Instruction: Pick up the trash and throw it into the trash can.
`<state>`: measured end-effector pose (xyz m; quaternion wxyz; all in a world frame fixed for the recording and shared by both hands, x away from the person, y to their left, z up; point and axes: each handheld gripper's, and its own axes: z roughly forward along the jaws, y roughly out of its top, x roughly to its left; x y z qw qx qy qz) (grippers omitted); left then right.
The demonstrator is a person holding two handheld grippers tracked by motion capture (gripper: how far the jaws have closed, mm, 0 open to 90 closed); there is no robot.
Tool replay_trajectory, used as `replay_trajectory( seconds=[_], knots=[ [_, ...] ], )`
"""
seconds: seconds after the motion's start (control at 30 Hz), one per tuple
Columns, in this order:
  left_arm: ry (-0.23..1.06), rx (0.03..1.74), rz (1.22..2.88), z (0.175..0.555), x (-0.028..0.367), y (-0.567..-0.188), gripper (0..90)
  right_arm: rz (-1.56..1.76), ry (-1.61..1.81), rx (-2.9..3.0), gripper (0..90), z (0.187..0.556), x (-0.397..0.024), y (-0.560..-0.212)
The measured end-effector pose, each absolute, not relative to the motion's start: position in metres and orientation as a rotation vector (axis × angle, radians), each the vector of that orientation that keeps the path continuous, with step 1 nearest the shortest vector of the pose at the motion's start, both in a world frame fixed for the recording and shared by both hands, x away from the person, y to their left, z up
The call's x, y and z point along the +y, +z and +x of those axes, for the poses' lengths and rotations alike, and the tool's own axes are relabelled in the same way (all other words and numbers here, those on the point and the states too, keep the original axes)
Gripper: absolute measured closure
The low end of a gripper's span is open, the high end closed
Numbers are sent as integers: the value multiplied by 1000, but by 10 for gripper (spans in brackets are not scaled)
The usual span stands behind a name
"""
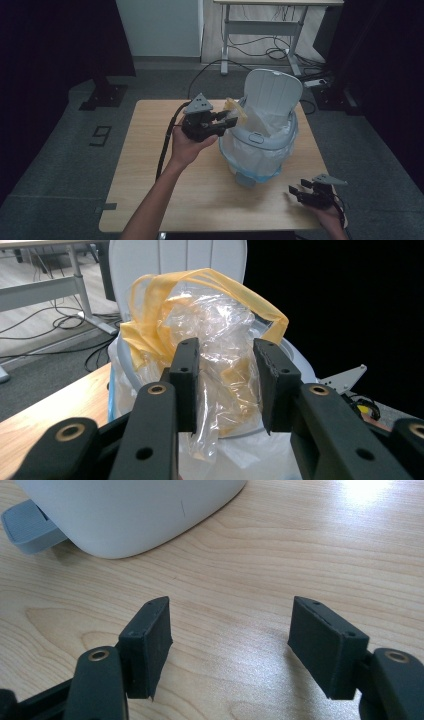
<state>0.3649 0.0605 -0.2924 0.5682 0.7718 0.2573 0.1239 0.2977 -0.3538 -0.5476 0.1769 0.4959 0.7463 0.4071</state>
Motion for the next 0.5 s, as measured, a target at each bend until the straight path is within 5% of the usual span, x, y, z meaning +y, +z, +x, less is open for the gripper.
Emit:
replay_trajectory(
  seconds=[0.5],
  knots=[
    [264, 597, 1822, 374, 43, -290, 649, 1397, 1160, 2122, 329, 297, -352, -546]
  ],
)
